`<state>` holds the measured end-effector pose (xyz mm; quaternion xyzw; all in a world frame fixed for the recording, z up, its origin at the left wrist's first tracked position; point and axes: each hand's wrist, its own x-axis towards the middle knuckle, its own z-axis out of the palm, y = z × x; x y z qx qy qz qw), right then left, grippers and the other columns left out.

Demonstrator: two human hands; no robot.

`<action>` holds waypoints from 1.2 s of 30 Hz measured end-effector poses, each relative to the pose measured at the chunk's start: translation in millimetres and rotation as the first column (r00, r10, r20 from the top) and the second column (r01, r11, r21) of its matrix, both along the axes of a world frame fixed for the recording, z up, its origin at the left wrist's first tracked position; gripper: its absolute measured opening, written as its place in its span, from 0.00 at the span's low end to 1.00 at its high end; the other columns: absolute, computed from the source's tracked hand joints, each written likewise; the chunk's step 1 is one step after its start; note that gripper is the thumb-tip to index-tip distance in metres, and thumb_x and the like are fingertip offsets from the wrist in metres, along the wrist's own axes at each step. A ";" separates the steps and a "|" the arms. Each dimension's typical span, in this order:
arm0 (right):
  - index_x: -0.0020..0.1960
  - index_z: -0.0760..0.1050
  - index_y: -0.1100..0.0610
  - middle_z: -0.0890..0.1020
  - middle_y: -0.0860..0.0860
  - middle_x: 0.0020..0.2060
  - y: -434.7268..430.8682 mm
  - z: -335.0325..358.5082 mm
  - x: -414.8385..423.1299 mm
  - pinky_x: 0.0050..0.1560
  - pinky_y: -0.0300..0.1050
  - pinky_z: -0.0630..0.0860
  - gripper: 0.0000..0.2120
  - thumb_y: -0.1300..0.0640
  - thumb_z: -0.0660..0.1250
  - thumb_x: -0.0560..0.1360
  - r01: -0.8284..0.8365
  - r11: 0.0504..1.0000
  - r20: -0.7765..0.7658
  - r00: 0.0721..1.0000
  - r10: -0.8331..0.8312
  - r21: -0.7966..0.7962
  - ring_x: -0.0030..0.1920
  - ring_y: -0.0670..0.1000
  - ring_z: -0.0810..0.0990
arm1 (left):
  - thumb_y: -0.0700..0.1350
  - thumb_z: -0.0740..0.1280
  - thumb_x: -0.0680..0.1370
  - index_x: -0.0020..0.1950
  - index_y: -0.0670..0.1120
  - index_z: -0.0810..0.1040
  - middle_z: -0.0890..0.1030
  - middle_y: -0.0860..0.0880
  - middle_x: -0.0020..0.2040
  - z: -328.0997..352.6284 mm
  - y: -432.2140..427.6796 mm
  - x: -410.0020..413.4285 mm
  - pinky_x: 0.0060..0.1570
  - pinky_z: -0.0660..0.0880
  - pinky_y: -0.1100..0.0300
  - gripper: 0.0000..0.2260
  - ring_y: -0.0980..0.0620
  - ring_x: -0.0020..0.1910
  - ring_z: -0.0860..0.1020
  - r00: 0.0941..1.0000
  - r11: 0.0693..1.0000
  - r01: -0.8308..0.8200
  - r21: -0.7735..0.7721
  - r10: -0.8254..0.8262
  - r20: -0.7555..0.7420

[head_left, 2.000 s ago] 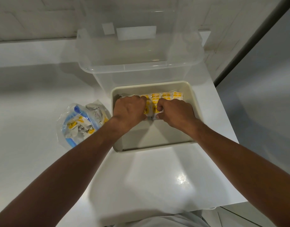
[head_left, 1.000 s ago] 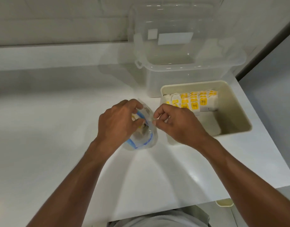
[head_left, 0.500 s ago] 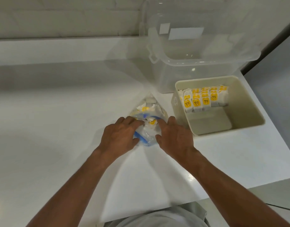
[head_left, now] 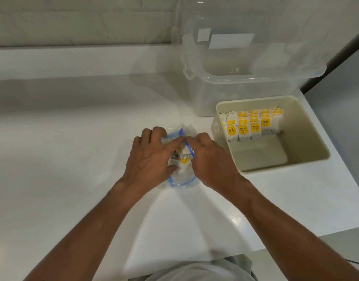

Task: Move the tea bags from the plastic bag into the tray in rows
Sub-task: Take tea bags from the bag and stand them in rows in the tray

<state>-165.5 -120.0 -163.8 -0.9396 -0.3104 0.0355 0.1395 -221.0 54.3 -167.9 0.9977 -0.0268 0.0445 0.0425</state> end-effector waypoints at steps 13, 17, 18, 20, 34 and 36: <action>0.68 0.73 0.53 0.68 0.52 0.56 -2.7 20.3 12.6 0.50 0.35 0.71 0.21 0.59 0.67 0.74 0.224 0.937 -0.161 0.969 -0.186 0.269 0.52 0.50 0.73 | 0.33 0.63 0.73 0.68 0.66 0.74 0.78 0.55 0.61 23.7 7.5 17.5 0.57 0.76 0.61 0.32 0.54 0.59 0.77 0.956 0.603 -0.247 -0.759 0.023 -0.293; 0.65 0.73 0.49 0.72 0.48 0.59 4.5 11.0 5.5 0.53 0.31 0.72 0.21 0.62 0.68 0.74 0.327 0.877 -0.299 0.927 -0.225 0.353 0.52 0.43 0.72 | 0.37 0.71 0.76 0.58 0.59 0.82 0.83 0.55 0.58 29.9 9.9 20.1 0.58 0.79 0.45 0.18 0.52 0.56 0.82 0.938 0.264 -0.337 -0.904 0.014 -0.346; 0.64 0.74 0.48 0.75 0.47 0.59 5.8 7.9 4.9 0.56 0.36 0.74 0.20 0.64 0.67 0.74 0.393 0.826 -0.395 0.889 -0.230 0.404 0.53 0.43 0.75 | 0.39 0.72 0.76 0.57 0.58 0.82 0.83 0.54 0.57 29.5 10.8 20.6 0.57 0.80 0.45 0.16 0.51 0.56 0.82 0.937 0.260 -0.341 -0.903 0.025 -0.347; 0.60 0.77 0.48 0.81 0.49 0.55 8.9 10.1 6.4 0.54 0.45 0.80 0.18 0.66 0.65 0.76 0.648 0.607 -0.727 0.668 -0.161 0.461 0.52 0.48 0.81 | 0.37 0.73 0.76 0.59 0.56 0.82 0.83 0.52 0.58 29.1 13.8 20.0 0.55 0.81 0.46 0.17 0.48 0.56 0.83 0.937 0.208 -0.344 -0.916 0.017 -0.348; 0.42 0.75 0.47 0.80 0.49 0.43 4.0 -31.9 -1.2 0.40 0.43 0.76 0.17 0.67 0.57 0.79 0.709 0.408 -0.709 0.681 -0.183 0.575 0.43 0.50 0.79 | 0.43 0.66 0.80 0.50 0.47 0.81 0.81 0.51 0.40 -3.8 10.8 18.0 0.43 0.82 0.60 0.04 0.54 0.37 0.81 0.737 -0.786 -0.447 -0.427 -0.054 -0.674; 0.43 0.77 0.48 0.81 0.47 0.45 2.7 -30.2 -2.6 0.44 0.39 0.76 0.20 0.69 0.55 0.79 0.627 0.474 -0.636 0.753 -0.168 0.618 0.46 0.47 0.80 | 0.40 0.64 0.81 0.48 0.50 0.80 0.81 0.51 0.41 -5.2 11.0 17.5 0.38 0.80 0.63 0.07 0.55 0.35 0.80 0.772 -0.729 -0.404 -0.553 0.053 -0.633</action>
